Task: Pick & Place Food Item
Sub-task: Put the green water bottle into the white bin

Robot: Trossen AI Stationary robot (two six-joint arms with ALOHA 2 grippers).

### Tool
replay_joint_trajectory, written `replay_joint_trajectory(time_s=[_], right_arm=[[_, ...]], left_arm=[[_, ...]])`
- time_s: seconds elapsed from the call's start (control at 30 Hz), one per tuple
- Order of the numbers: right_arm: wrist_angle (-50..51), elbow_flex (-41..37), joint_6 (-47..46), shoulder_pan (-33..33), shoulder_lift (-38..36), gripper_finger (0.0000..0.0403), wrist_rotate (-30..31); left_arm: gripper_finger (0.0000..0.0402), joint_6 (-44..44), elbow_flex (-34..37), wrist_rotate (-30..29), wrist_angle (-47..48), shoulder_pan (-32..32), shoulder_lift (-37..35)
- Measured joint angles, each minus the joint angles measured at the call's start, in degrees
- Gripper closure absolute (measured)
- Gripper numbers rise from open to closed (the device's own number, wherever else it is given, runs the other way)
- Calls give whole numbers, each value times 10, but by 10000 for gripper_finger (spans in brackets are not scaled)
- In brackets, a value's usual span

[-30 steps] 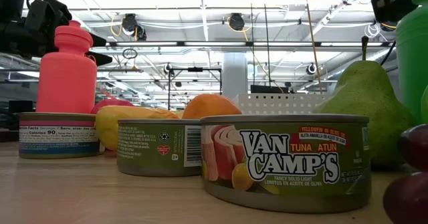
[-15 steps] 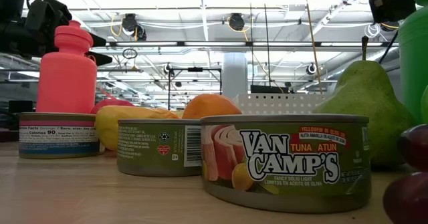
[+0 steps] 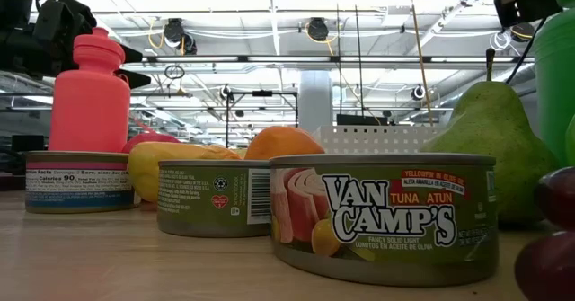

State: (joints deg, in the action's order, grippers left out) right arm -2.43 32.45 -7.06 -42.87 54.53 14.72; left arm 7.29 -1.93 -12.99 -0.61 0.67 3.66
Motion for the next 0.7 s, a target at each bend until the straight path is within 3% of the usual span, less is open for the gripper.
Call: replay_joint_trajectory(time_s=[0.37,0.47,0.7], right_arm=[[9,0,-8,0,-3,201,2],[-3,0,11,0,-6,201,12],[-123,0,136,1,-51,187,116]], left_arm=[[41,0,0,0,0,0,0],[41,0,0,0,0,0,0],[41,0,0,0,0,0,0]])
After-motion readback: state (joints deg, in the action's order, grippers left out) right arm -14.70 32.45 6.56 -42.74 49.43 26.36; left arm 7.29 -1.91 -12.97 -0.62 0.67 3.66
